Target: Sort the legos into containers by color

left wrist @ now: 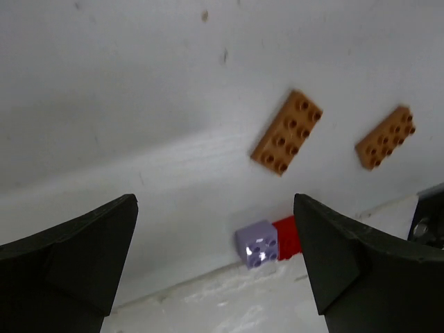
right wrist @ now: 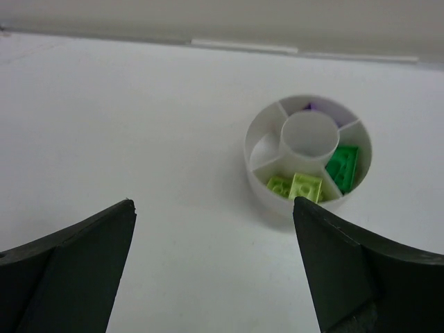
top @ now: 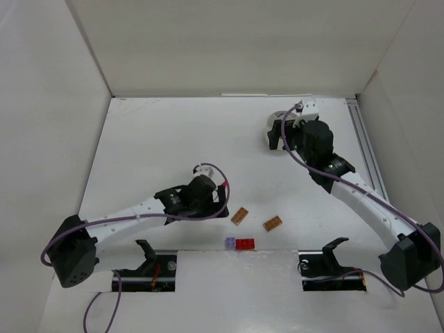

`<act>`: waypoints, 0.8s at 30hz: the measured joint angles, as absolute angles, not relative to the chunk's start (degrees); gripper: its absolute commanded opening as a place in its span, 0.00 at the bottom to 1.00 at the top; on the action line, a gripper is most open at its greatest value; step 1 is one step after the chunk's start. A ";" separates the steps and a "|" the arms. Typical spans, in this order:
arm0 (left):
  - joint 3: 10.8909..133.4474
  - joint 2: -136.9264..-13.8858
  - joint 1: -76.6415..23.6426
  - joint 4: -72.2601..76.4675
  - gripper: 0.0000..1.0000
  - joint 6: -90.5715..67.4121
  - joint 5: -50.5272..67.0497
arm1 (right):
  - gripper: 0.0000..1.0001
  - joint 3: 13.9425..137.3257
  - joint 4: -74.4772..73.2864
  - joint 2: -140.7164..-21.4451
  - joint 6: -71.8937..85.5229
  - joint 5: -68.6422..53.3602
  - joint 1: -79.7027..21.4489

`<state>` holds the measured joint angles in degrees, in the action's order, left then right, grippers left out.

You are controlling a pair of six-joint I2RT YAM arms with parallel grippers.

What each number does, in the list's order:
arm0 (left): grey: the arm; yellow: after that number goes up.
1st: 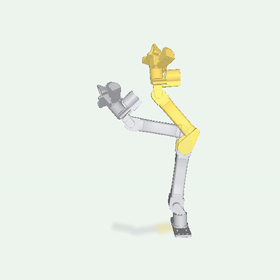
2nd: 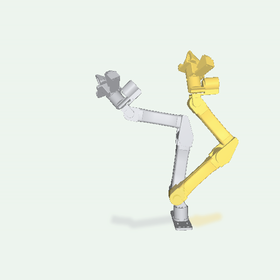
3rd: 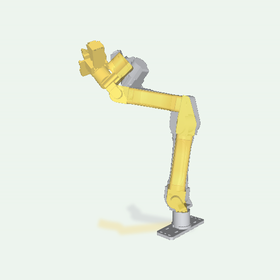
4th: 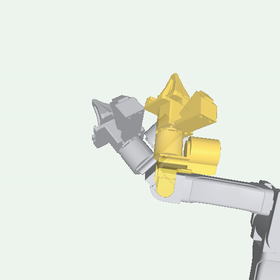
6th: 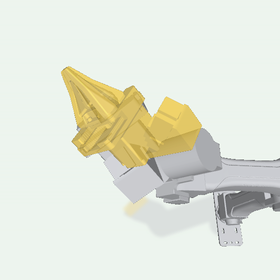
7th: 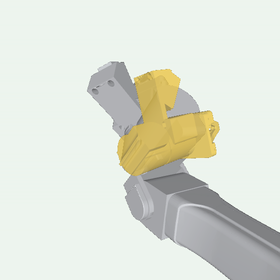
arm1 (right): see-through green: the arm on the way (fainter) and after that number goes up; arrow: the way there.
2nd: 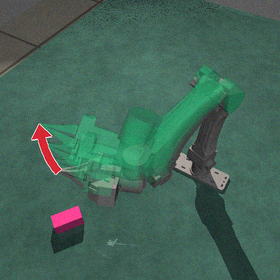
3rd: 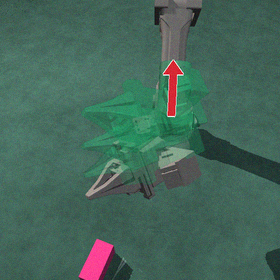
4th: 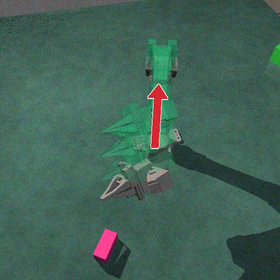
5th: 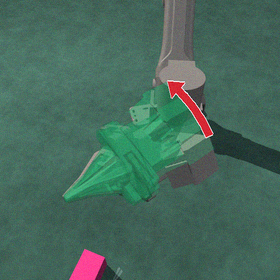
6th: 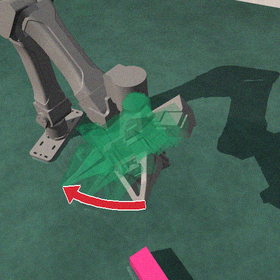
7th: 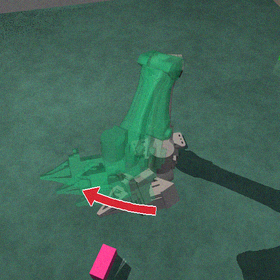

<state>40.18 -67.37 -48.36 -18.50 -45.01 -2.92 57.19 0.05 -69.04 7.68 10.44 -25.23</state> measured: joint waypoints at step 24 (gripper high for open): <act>45.89 -84.62 -84.82 -32.25 0.72 -68.60 -13.21 | 1.00 43.03 -15.33 -47.92 17.06 20.18 -37.21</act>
<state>45.89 -84.62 -84.82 -32.25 -68.60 -13.21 43.03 -15.33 -47.92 17.06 20.18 -37.21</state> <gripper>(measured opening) 0.741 0.995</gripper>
